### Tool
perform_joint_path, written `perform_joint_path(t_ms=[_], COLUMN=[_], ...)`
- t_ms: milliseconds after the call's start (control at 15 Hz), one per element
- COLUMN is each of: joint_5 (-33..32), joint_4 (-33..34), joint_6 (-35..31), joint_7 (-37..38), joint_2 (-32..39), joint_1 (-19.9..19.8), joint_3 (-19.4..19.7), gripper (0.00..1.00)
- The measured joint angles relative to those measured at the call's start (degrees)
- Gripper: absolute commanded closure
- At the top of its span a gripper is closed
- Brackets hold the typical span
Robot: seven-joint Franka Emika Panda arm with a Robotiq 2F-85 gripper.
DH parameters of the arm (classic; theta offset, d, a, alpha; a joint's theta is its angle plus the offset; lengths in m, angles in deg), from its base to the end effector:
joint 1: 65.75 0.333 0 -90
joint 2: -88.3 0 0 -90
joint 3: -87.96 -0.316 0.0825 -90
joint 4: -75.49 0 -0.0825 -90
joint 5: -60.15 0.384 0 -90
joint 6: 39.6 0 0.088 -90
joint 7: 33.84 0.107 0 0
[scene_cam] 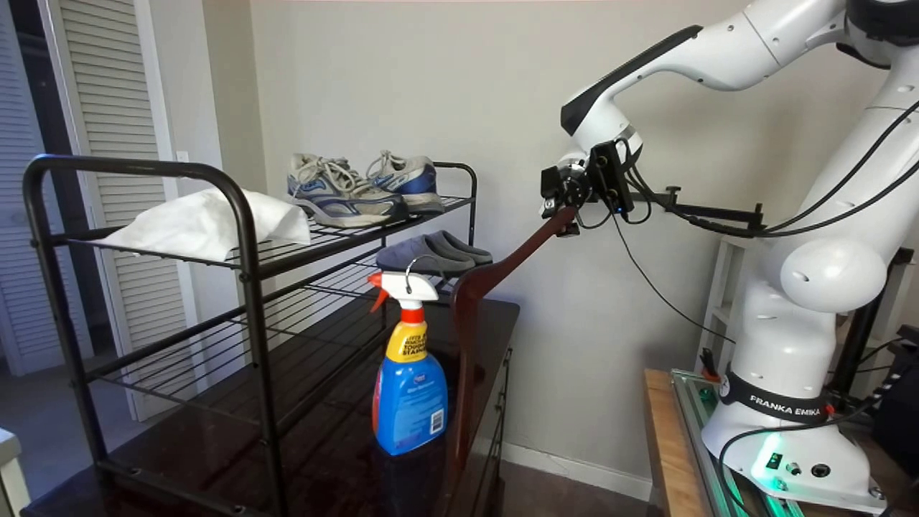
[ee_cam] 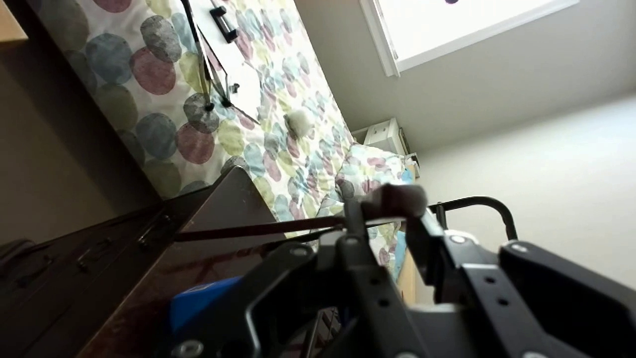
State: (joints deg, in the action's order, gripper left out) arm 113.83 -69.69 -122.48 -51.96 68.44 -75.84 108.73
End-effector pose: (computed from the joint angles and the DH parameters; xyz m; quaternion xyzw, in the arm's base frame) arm 0.3492 -0.1004 0.4077 -0.7869 0.1748 0.1119 0.5812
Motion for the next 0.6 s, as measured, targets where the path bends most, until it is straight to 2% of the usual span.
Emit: perform_joint_path(t_ms=[400,600], joint_5=[0.0,0.0], joint_4=[-0.04,0.07], joint_6=[0.21,3.5], joint_7=[-0.01,-0.18], joint_2=[0.12,0.03], joint_1=[-1.85,-2.38], joint_3=[-2.02,-2.03], gripper=[0.93,0.93])
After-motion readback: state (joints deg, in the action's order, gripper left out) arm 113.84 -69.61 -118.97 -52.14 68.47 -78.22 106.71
